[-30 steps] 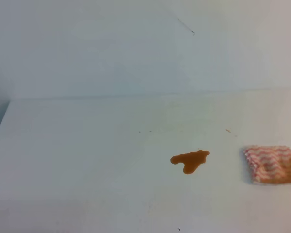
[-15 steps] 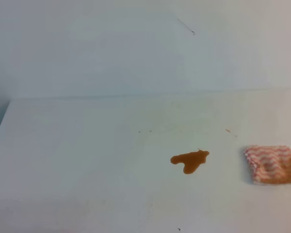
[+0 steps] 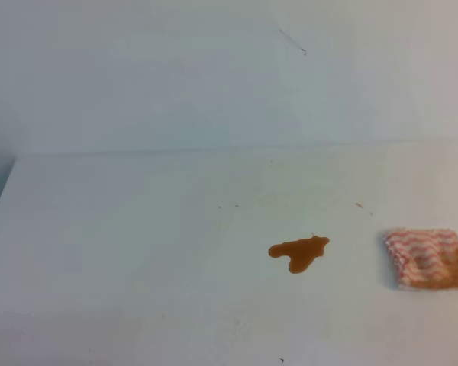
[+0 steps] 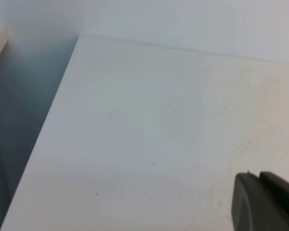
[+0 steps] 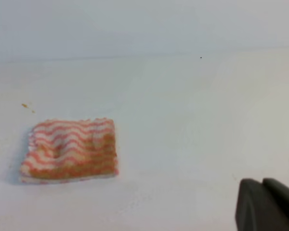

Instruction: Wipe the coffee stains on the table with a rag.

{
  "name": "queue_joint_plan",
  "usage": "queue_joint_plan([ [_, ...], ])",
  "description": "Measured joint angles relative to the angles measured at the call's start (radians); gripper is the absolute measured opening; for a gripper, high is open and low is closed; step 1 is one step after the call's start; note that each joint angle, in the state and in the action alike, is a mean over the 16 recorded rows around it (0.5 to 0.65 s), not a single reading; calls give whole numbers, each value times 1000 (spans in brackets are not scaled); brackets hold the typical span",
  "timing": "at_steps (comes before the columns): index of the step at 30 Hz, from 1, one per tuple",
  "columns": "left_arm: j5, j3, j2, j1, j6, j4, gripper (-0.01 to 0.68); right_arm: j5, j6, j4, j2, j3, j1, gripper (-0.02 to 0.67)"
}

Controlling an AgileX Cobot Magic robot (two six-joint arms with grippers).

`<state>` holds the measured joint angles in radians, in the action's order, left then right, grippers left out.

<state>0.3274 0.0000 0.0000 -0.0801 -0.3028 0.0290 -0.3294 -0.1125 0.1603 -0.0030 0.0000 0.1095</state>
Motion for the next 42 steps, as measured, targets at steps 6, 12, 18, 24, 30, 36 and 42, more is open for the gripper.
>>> queue_joint_plan([
  [6,0,0,0,0,0,0,-1,0,0,0,0,0,0,-2],
  [12,0,0,0,0,0,0,-1,0,0,0,0,0,0,-2],
  [18,0,0,0,0,0,0,-1,0,0,0,0,0,0,-2],
  [24,0,0,0,0,0,0,-1,0,0,0,0,0,0,-2],
  [30,-1,0,0,1,0,0,-1,0,0,0,0,0,0,-2],
  [36,-3,0,0,1,0,0,-1,0,0,0,0,0,0,-2],
  [42,-5,0,0,2,0,0,-1,27,-1,-4,0,0,0,-2],
])
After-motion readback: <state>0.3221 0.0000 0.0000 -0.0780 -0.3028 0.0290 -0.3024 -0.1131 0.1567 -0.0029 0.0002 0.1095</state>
